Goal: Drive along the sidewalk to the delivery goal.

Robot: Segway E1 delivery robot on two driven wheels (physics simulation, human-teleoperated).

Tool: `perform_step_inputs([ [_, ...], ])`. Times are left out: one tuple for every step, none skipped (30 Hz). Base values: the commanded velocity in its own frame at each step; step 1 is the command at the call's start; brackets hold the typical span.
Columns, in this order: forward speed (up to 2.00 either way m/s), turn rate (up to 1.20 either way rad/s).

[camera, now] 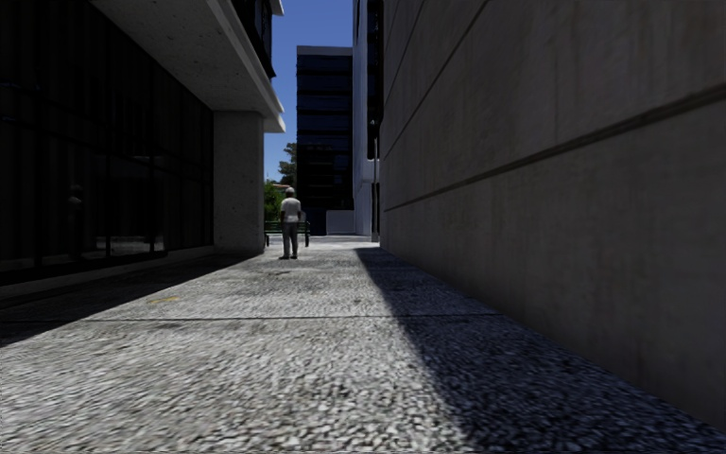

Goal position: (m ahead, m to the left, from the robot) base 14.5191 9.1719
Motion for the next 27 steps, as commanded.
perform_step_inputs([
  [2.00,0.00],
  [2.00,0.00],
  [2.00,0.00],
  [2.00,0.00],
  [2.00,0.00],
  [2.00,0.00],
  [2.00,0.00],
  [2.00,0.00],
  [2.00,0.00],
  [2.00,0.00],
  [2.00,0.00],
  [2.00,0.00],
  [2.00,0.00],
  [2.00,0.00],
  [2.00,0.00],
  [2.00,0.00],
  [2.00,0.00],
  [2.00,0.00],
  [2.00,0.00],
  [2.00,0.00],
  [2.00,0.00],
  [2.00,0.00],
  [2.00,0.00],
  [2.00,0.00],
  [2.00,0.00],
  [2.00,0.00],
  [2.00,0.00],
])
